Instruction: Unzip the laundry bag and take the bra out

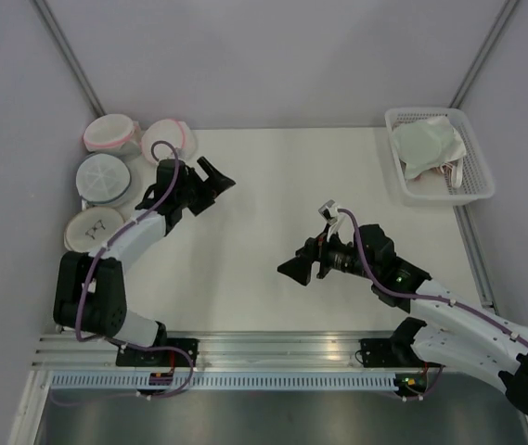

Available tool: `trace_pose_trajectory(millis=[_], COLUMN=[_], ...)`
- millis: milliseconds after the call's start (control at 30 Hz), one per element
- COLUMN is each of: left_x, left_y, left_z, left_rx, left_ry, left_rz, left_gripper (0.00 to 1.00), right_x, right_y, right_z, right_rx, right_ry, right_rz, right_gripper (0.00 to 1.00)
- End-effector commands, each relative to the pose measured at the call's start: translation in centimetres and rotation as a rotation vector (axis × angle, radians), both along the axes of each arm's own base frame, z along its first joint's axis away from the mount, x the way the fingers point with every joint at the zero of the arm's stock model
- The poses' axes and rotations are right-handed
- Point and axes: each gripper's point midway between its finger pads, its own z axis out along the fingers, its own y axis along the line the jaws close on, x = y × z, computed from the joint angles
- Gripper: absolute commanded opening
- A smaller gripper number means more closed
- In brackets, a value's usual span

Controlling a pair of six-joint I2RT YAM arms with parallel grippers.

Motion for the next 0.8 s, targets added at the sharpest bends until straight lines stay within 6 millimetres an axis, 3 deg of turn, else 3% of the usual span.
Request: trace_pose_trajectory(millis=[0,100,133,233,267,300,367,433,500,533,600,633,767], left_x=[5.4,8.8,10.2,11.9,12.9,13.6,15.1,16.0,17.1,17.4,18.3,18.8,19.8], left_y=[2.0,5.9,6.8,10.0,9.8,12.2,13.1,14.4,15.5,15.7,16.5,16.7,17.9], left_z=[0.9,-1.6,-0.9,-3.8,-3.0,-4.9,-4.5,-6.5,-6.1,-8.0,-7.5,-8.6,-9.2], left_rx=[-0.027,-0.037,-0.09,-0.199,-0.233,-0.244,-0.304,-0.371,-0.447,-0.498,-0.559,-0.589,-0.605], left_ry=[-0.048,0.018,-0.026,-0.01,-0.065,-0.038,-0.075,-0.053,-0.125,-0.091,-0.146,-0.134,-0.154], left_rz=[0.081,0.215,0.264,0.394,0.39,0.452,0.493,0.553,0.564,0.588,0.593,0.607,0.649], left_gripper=[1.0,1.0,1.0,1.0,1.0,1.0,1.0,1.0,1.0,0.99,0.99,0.99,0.99], right_x=[-0.6,-1.3,-1.4,-2.0,-2.1,-2.3,-2.4,-2.6,-2.7,-2.7,-2.8,-3.0,-3.1], right_y=[-0.7,-1.3,-1.4,-1.6,-1.7,-1.9,-2.2,-2.5,-2.6,-2.5,-2.4,-2.6,-2.6], right_z=[-0.3,-1.5,-1.6,-2.0,-2.2,-2.5,-3.0,-3.8,-4.4,-4.8,-5.1,-6.1,-7.3], right_rx=[0.005,-0.003,-0.002,-0.002,-0.005,-0.012,-0.02,-0.035,-0.043,-0.051,-0.062,-0.096,-0.13], right_ry=[0.012,0.032,0.035,0.052,0.056,0.062,0.068,0.085,0.102,0.112,0.12,0.149,0.178], right_rz=[-0.023,-0.026,-0.025,-0.017,-0.021,-0.019,-0.03,-0.038,-0.04,-0.036,-0.031,-0.031,-0.028], right_gripper=[0.98,0.98,0.98,0.98,0.98,0.98,0.98,0.98,0.98,0.98,0.98,0.98,0.98])
